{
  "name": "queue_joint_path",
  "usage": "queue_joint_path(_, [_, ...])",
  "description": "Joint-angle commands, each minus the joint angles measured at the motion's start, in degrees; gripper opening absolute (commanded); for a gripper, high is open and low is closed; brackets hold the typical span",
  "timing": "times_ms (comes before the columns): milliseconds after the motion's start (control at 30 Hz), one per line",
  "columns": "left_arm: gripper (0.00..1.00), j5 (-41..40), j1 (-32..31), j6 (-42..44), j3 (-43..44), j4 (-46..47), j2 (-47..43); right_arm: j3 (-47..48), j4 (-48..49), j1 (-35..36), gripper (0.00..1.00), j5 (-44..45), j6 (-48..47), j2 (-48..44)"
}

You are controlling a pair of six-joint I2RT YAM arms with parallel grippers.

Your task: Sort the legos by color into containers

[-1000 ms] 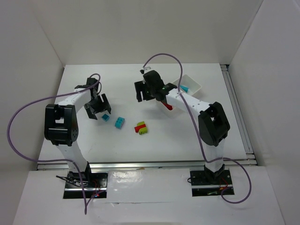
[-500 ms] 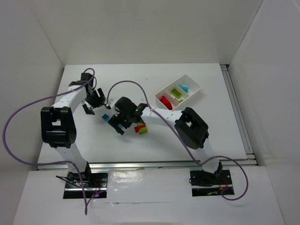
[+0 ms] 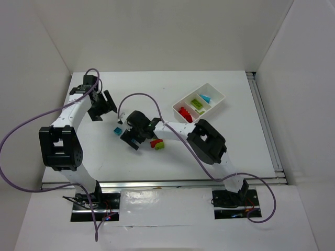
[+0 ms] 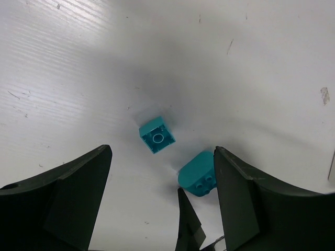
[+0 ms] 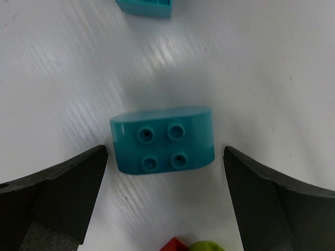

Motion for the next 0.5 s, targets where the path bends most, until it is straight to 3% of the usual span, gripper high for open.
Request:
queue_joint_path(0, [0.88,-0.52,0.20,0.74,-0.35,-1.07,-0.73,2.91,4.21,0.00,0.99,1.19,-0.49,1.67])
queue_joint_path(67, [0.88,-0.52,0.20,0.74,-0.35,-1.07,-1.25,2.91,4.91,0.00,0.99,1.19,-0.49,1.67])
queue_joint_path(100, [0.88,-0.52,0.20,0.74,-0.87,-1.07,-1.25,2.91,5.69,0.00,0.92,1.19,0.03,2.20])
queue_joint_path(300, [0.88,-0.52,0.20,0.74,-0.88,-1.07,-1.25,2.91,7.02,0.00,0.79,1.72,0.56,2.20])
queue_joint_path(467, [0.88,-0.52,0.20,0.74,-1.41,-0.55,-1.25,-2.09,12.72,0.00,0.58,5.75,2.58,-3.23])
